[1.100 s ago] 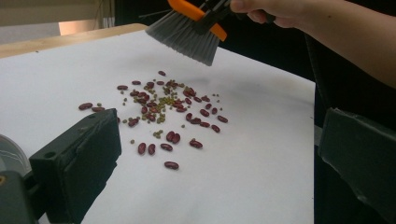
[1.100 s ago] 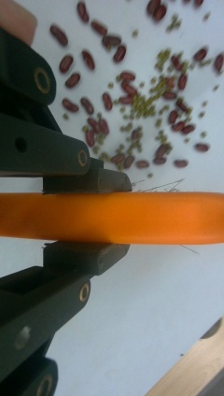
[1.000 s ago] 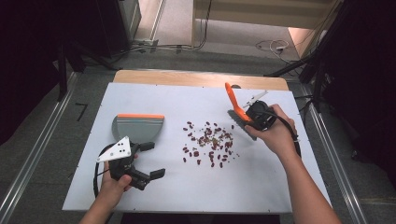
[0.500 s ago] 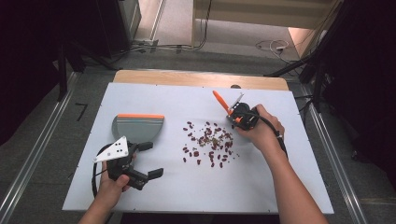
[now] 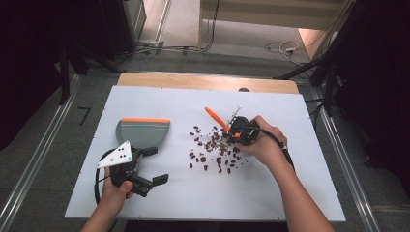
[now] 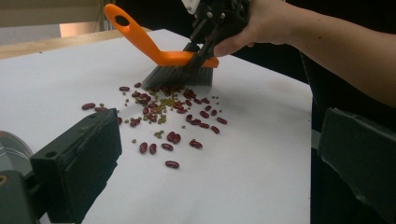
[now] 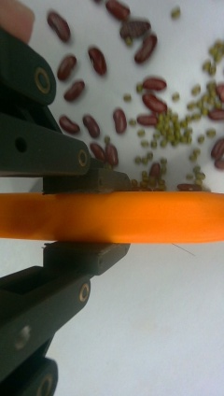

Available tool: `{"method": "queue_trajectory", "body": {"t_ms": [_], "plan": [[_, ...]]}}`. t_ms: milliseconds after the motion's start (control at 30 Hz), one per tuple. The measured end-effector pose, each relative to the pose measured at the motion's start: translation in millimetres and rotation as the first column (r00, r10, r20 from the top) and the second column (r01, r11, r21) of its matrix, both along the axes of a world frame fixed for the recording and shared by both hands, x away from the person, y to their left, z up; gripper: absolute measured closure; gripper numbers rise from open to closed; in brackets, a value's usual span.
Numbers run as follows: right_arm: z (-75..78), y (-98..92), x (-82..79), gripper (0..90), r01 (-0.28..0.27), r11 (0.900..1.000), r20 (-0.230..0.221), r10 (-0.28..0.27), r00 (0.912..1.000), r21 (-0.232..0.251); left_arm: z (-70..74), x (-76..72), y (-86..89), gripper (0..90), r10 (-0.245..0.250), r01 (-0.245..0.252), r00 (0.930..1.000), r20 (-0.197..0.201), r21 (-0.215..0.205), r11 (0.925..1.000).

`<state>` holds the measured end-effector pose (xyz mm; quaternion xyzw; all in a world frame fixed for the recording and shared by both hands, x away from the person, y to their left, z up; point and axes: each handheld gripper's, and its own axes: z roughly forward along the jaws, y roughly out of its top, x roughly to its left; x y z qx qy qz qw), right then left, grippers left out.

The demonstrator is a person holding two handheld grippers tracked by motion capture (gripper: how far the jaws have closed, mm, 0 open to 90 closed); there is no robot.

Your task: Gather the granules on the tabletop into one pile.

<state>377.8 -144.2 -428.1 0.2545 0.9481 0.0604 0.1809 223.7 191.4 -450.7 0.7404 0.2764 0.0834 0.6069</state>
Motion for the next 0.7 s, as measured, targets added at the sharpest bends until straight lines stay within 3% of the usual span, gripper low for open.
{"method": "queue_trajectory", "body": {"t_ms": [233,267,300,333,367,400,433,500,600,700], "plan": [[7.6,-4.0,-1.3,68.9,-0.024,1.000,0.055,0.024,0.9982,0.012,-0.2,-0.4,-0.2,1.0,0.002,-0.002,1.0000,0.001,-0.002,1.0000],[11.7,-4.1,1.8,68.9,-0.058,0.998,0.104,0.057,0.9929,0.013,-0.4,-0.1,-0.2,1.0,0.000,0.000,1.0000,0.000,0.002,1.0000],[11.7,-4.1,1.8,68.9,-0.058,0.998,0.104,0.057,0.9929,0.013,-0.4,-0.1,-0.2,1.0,0.000,0.000,1.0000,0.000,0.002,1.0000],[13.9,-0.4,5.5,68.8,-0.106,0.994,0.156,0.103,0.9824,0.008,-0.6,0.0,-0.3,1.0,0.001,-0.001,1.0000,-0.001,0.003,1.0000],[13.8,2.3,7.7,68.8,-0.133,0.991,0.167,0.131,0.9773,0.004,-0.6,0.0,-0.2,1.0,0.001,-0.001,1.0000,-0.001,0.003,1.0000],[12.5,4.9,10.8,68.8,-0.185,0.982,0.207,0.187,0.9603,-0.029,-0.7,0.1,0.0,1.0,0.000,0.000,1.0000,-0.001,0.002,1.0000],[10.6,8.5,14.9,68.8,-0.215,0.975,0.222,0.221,0.9497,-0.054,-0.8,-0.1,0.1,1.0,0.000,0.000,1.0000,-0.001,0.001,1.0000],[8.6,12.7,17.9,68.8,-0.217,0.974,0.213,0.227,0.9504,-0.070,-0.8,-0.5,0.6,1.0,0.001,-0.001,1.0000,-0.002,0.001,1.0000],[1.2,23.2,26.9,68.8,-0.241,0.966,0.213,0.255,0.9430,-0.091,-1.3,-1.1,1.5,1.0,0.002,-0.002,1.0000,-0.002,-0.001,1.0000],[-7.1,32.1,32.2,68.9,-0.281,0.952,0.193,0.300,0.9343,-0.119,-1.5,-1.3,2.1,1.0,0.003,-0.003,1.0000,-0.001,-0.005,1.0000]]}}
